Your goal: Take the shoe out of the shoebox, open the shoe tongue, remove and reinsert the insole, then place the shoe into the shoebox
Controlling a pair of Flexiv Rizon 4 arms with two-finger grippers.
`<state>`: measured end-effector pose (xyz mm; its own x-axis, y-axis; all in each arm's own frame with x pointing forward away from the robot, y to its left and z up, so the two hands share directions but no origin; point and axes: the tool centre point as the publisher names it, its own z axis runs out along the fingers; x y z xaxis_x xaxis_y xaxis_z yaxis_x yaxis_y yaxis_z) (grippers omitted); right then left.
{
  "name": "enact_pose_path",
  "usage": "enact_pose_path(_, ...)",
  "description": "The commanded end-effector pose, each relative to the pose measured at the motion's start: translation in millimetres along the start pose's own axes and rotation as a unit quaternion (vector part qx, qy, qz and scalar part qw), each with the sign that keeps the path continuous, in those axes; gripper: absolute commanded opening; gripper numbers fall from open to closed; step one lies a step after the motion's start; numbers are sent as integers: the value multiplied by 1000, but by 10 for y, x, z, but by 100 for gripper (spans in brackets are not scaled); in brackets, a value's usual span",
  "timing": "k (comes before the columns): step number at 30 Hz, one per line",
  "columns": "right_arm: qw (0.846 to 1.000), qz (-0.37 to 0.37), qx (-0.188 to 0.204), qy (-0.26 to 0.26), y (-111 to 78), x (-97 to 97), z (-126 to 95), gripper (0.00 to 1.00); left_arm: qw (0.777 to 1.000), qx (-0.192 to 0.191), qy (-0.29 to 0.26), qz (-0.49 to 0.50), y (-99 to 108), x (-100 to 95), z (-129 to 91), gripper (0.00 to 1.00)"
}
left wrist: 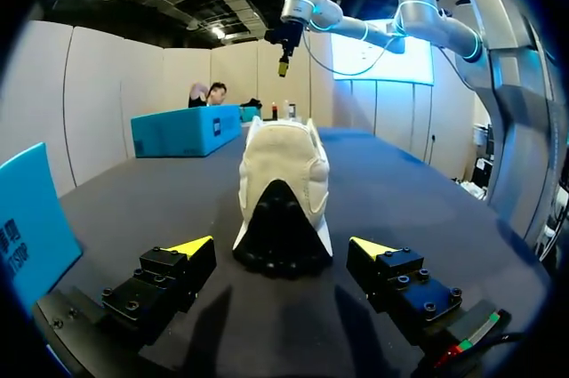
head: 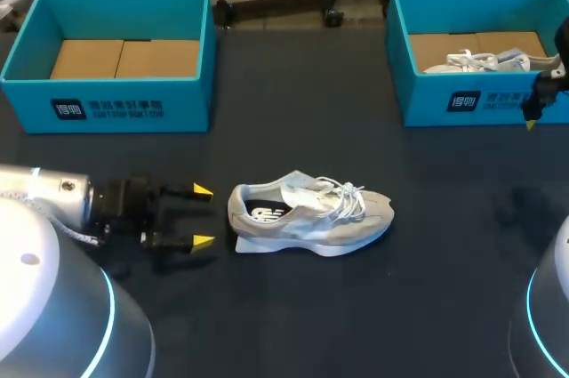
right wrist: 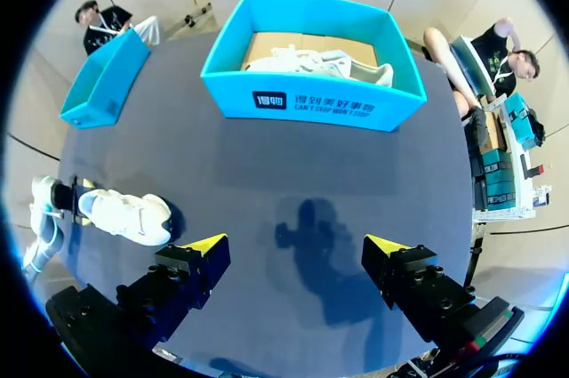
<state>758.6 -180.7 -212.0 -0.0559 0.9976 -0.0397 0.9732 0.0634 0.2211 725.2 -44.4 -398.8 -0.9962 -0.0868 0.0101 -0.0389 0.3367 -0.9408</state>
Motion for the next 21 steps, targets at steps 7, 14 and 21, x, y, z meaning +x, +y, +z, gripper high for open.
enact_pose_path(7,1000,0,0,1,-3,2,6,100,1000,-9,-6,-9,-56,-2,271,100)
enact_pose_path(14,1000,0,0,1,-3,2,6,100,1000,-9,-7,-12,-73,-10,457,100)
enact_pose_path(21,1000,0,0,1,-3,2,6,100,1000,-14,3,-11,-82,-11,585,100)
